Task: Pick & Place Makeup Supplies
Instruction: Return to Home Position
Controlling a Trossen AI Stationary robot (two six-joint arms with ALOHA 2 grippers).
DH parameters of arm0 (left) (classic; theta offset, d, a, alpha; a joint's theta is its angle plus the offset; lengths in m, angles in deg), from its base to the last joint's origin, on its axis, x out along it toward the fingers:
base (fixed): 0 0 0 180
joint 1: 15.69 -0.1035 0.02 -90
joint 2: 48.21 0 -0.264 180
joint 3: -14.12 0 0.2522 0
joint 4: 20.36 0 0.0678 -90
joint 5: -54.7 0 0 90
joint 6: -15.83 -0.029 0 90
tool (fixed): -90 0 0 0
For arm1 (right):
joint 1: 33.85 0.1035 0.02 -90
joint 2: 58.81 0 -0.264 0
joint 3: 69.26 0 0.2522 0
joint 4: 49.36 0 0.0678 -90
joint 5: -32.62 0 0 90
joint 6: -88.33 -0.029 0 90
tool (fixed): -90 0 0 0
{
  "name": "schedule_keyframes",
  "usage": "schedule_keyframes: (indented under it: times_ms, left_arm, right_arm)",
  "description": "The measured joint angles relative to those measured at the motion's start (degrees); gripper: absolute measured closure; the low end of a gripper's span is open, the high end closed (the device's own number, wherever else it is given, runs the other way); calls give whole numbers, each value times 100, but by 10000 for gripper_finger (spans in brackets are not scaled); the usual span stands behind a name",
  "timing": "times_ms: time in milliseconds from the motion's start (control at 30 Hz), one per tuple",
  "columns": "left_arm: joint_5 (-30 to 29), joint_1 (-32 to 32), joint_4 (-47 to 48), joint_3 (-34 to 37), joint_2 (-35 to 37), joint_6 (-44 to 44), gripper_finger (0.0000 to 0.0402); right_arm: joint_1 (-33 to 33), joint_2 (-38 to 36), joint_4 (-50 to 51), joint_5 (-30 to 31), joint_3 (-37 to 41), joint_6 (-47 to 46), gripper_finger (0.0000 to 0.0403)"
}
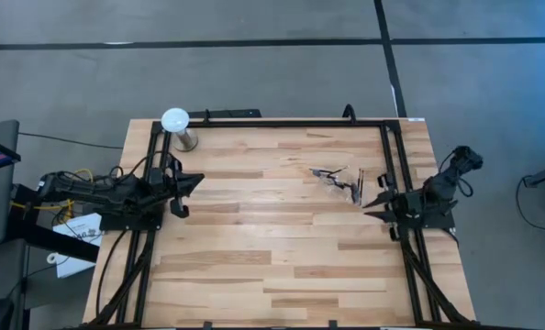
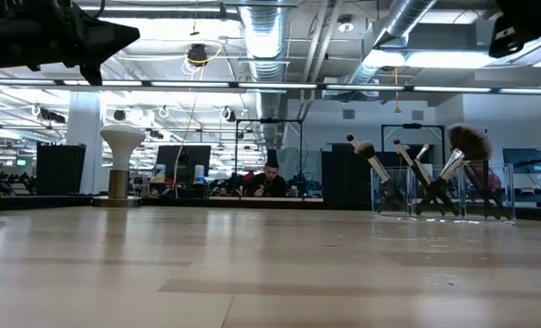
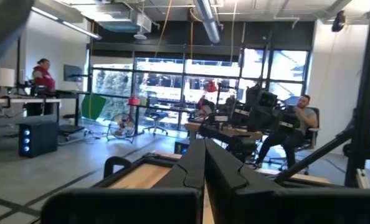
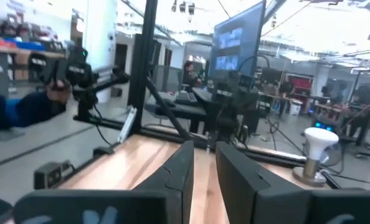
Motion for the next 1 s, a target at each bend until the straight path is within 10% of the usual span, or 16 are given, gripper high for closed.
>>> schedule_keyframes:
  times_ms: [300,1000]
  left_arm:
    - [1025,-806,-37,0,-227,91,398]
    - [2083,-2102,35,-2,-312,450,398]
  right_arm:
    - [-1143,-2,-144,-1390,22,19,343]
    - [-2882,8,-80,-1871,753,-785,343]
